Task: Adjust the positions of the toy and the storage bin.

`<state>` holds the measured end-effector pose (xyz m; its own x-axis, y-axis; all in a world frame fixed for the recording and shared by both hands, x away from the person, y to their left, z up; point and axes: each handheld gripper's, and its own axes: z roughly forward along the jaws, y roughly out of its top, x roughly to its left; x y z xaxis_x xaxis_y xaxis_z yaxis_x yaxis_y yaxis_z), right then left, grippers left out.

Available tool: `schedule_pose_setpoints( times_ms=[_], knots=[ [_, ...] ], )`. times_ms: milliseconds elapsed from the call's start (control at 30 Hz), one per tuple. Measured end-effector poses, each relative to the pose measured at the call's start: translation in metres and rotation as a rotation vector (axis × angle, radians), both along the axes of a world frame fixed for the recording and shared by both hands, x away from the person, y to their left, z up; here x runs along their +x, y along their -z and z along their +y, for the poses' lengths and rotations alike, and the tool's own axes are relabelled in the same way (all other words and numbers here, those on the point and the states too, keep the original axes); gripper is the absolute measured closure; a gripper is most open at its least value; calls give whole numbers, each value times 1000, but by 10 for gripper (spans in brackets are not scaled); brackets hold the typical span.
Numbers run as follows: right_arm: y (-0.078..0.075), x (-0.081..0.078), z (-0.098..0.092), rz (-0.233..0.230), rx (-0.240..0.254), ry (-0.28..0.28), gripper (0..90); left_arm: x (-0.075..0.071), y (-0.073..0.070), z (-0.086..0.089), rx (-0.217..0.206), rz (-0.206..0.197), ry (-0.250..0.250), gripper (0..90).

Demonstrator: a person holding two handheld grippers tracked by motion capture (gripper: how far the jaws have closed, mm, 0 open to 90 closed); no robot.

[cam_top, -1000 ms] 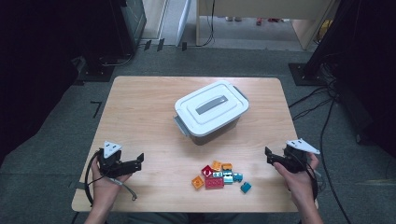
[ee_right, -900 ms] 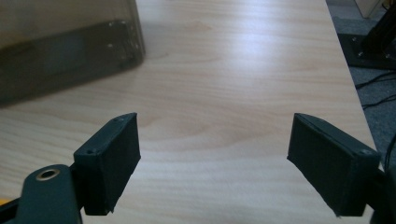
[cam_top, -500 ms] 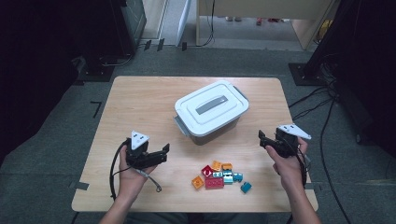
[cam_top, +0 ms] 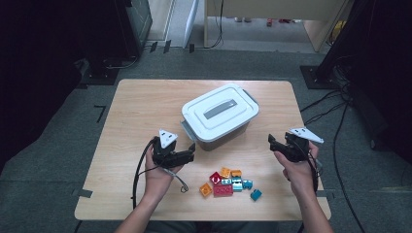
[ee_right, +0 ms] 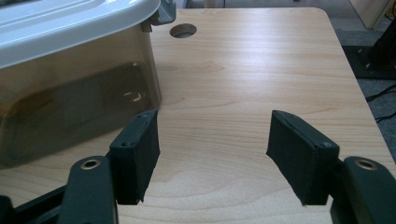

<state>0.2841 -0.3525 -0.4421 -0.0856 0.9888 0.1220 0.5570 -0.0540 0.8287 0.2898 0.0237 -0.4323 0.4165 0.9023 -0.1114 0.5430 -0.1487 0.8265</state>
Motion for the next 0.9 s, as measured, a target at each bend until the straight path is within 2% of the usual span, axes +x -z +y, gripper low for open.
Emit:
schedule_pose_setpoints(
  times_ms=[267,500,900],
  knots=[
    [0,3,2,-1,2,-4,365,11,2,-7,-2,-12,-42,281],
    [-4,4,3,-16,8,-21,405,14,2,1,6,-19,-55,310],
    [-8,9,7,-40,2,-52,473,24,2,19,-8,-21,-99,354]
  ],
)
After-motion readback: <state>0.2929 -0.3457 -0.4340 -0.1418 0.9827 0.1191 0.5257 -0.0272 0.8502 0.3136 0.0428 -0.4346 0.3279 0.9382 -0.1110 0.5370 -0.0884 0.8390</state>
